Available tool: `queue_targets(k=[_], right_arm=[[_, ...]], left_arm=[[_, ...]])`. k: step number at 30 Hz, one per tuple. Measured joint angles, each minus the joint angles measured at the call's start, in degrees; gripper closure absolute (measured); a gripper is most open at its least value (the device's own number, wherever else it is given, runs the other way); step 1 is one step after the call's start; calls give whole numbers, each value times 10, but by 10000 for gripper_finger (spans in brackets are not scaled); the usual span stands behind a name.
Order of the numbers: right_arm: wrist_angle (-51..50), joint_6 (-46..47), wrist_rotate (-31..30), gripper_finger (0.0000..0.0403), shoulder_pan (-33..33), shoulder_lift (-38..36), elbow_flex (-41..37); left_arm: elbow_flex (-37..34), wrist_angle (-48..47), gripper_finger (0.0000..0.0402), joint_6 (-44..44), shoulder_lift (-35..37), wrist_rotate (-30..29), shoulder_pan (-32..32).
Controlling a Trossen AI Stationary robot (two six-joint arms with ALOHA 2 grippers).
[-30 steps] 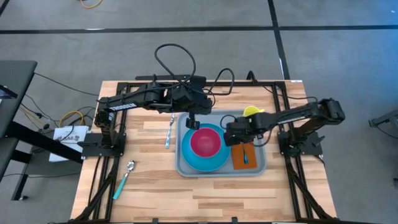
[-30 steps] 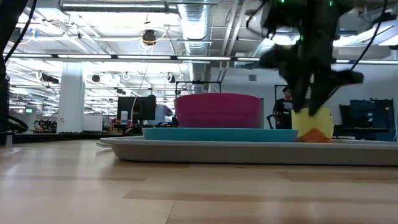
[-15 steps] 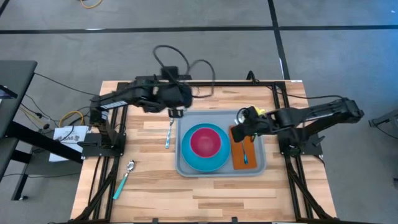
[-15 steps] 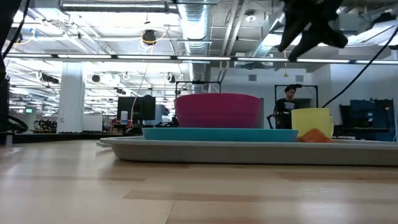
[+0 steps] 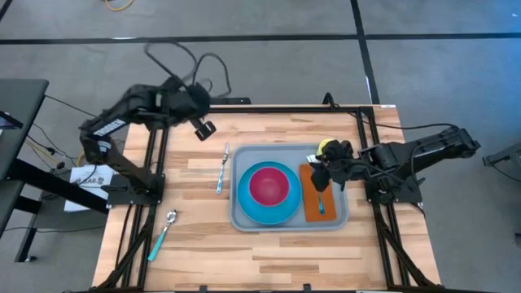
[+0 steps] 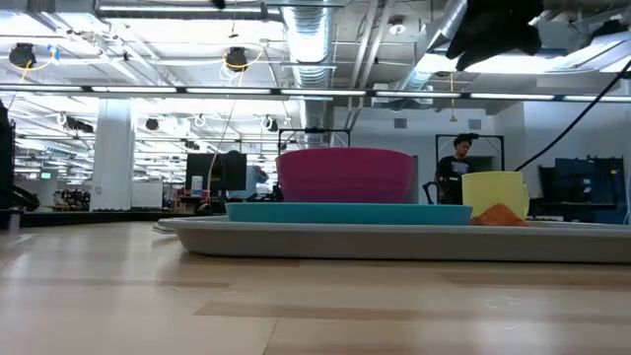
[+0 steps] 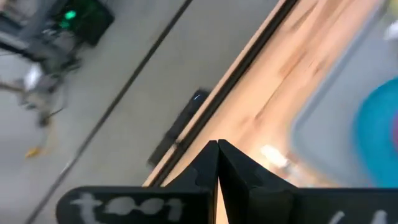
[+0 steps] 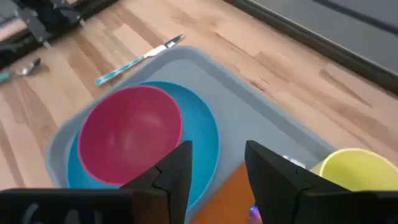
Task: Set up tray
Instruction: Put the blue spoon on the brown napkin to the left of the purple fork
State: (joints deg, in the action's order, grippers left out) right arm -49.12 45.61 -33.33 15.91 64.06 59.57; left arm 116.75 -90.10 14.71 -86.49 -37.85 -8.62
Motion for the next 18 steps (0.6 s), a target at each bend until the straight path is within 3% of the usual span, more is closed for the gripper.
queue_targets(k=[3, 5, 12, 18], right_arm=[[1, -24, -16, 261, 0, 1, -1], [0, -41, -29, 261, 0, 1, -1], [0, -86, -71, 256, 0, -1, -1], [-1, -100, -103, 254, 0, -1, -1]], left_arm=[[-102, 1, 402, 19, 25, -35, -5], [-170, 1, 401, 43, 41, -24, -11], [-386, 2, 365, 89, 60, 201, -11], [-553, 20, 322, 157, 60, 331, 37]])
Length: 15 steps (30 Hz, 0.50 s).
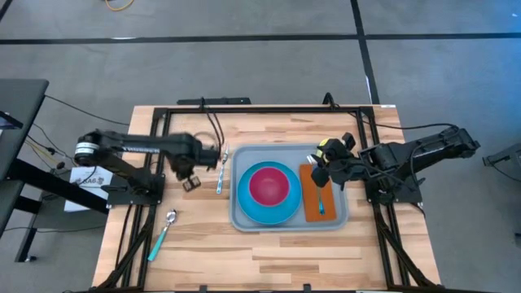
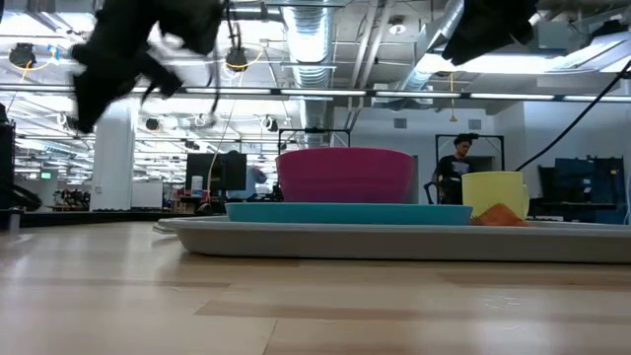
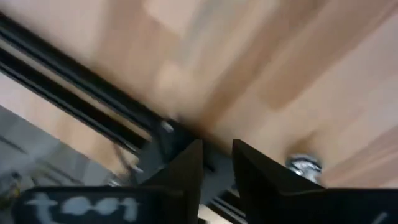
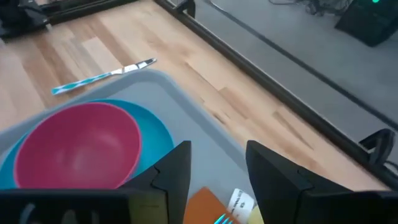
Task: Set up tray
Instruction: Put the blue spoon on the brown napkin to the left of the purple fork
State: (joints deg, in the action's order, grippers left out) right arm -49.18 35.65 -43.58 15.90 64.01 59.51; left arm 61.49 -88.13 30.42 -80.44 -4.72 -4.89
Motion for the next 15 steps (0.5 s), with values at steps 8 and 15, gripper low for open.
queue_targets(k=[8, 15], right_arm=[[-1, -20, 0, 252, 0, 0, 0], [-1, -33, 0, 254, 0, 0, 0]], left_arm=[[-137, 40, 306, 223, 0, 116, 145], [-147, 169, 305, 384, 4, 182, 319]])
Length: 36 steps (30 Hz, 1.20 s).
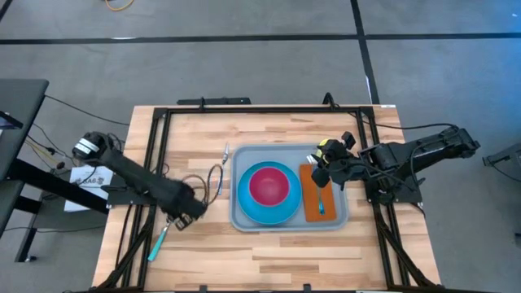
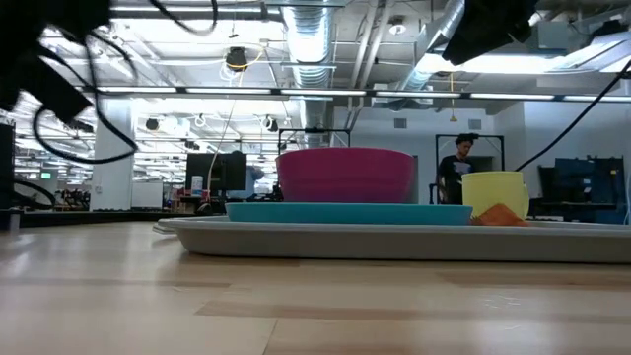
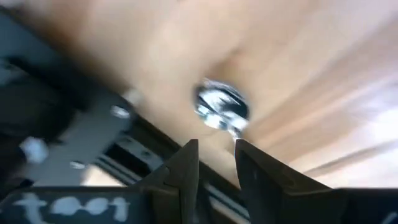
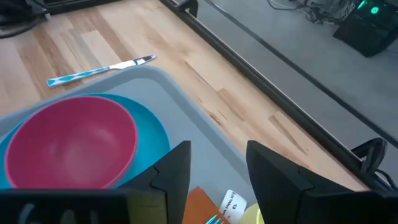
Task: Set up tray
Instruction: Put the blue spoon on the brown napkin to the left of the purple fork
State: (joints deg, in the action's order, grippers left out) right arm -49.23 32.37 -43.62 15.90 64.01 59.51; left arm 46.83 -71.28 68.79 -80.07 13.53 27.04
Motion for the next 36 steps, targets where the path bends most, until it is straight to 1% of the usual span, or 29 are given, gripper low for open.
queue_targets(k=[5, 8, 13, 17, 19, 21, 24, 26, 31, 36], right_arm=[[0, -1, 0, 252, 0, 0, 0], [-1, -1, 0, 254, 0, 1, 0], [-4, -10, 0, 257, 0, 1, 0], [-4, -25, 0, 255, -1, 1, 0], [-4, -25, 0, 254, -3, 1, 0], [-4, -29, 0, 253, -3, 1, 0], [-4, -40, 0, 253, -3, 1, 0], [-4, -40, 0, 253, -3, 1, 0], [-3, -41, 0, 254, -3, 1, 0], [1, -44, 0, 252, -3, 1, 0]], left_arm=[[0, 71, 305, 121, -2, 0, 107], [0, 78, 305, 197, -2, -17, 155], [0, 97, 305, 296, -2, -63, 216], [-7, 99, 305, 351, -2, -78, 254], [-21, 119, 305, 383, -2, -84, 267], [-45, 165, 305, 408, -2, -84, 276], [-83, 230, 305, 421, -2, -88, 282], [-98, 237, 305, 428, 1, -88, 282], [-114, 212, 305, 434, -1, -105, 281], [-124, 243, 306, 438, 0, -120, 282]])
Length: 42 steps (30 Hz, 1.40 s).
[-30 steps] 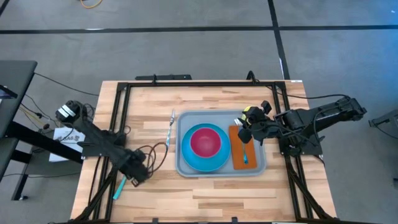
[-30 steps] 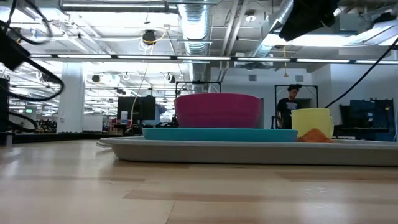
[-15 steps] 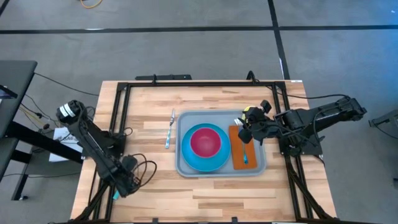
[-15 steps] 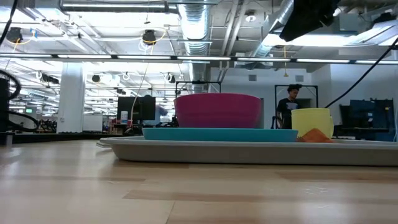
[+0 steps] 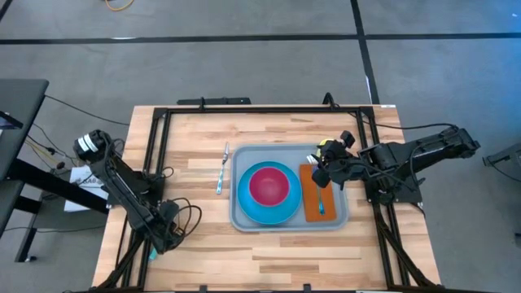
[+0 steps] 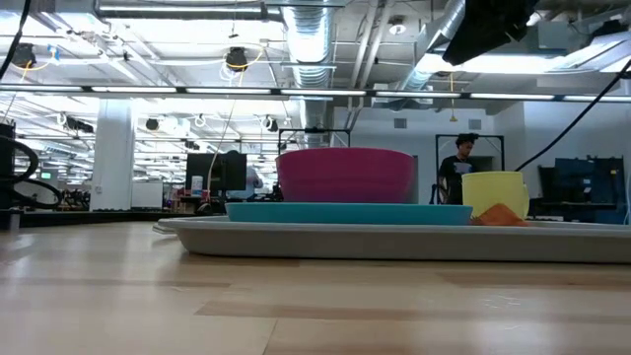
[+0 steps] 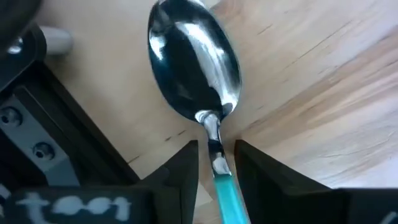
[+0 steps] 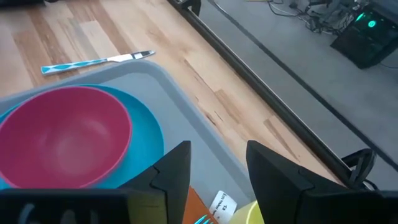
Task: Set up tray
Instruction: Put the blue spoon on the brown napkin to the left of the purple fork
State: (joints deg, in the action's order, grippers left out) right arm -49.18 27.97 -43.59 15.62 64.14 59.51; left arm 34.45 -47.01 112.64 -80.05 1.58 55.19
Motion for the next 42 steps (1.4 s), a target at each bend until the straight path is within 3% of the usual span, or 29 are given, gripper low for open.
queue_targets(k=[3, 7, 11, 20, 27, 31, 34, 39, 42], right_arm=[[0, 0, 0, 254, 0, 0, 0], [0, -1, 0, 257, 0, 0, 0], [0, -1, 0, 255, 0, 0, 0], [6, -1, 0, 254, 0, 0, 0], [10, -3, 1, 252, 0, 0, 0], [63, -36, 2, 253, 0, 0, 0], [111, -67, 8, 252, 0, 0, 0], [183, -92, 17, 250, -7, 10, 0], [233, -113, 24, 251, -13, 33, -1]], left_arm=[[0, 12, 321, 7, 0, 4, 0], [0, 17, 381, 41, -1, 11, -1], [14, 9, 384, 88, -4, -19, -9], [158, -80, 394, 52, -3, -248, -62], [252, -84, 392, -131, -3, -349, -162], [262, -53, 392, -279, -8, -364, -233], [262, -21, 390, -391, -8, -410, -280], [263, 71, 390, -586, -8, -551, -324], [263, 152, 390, -692, -8, -561, -353]])
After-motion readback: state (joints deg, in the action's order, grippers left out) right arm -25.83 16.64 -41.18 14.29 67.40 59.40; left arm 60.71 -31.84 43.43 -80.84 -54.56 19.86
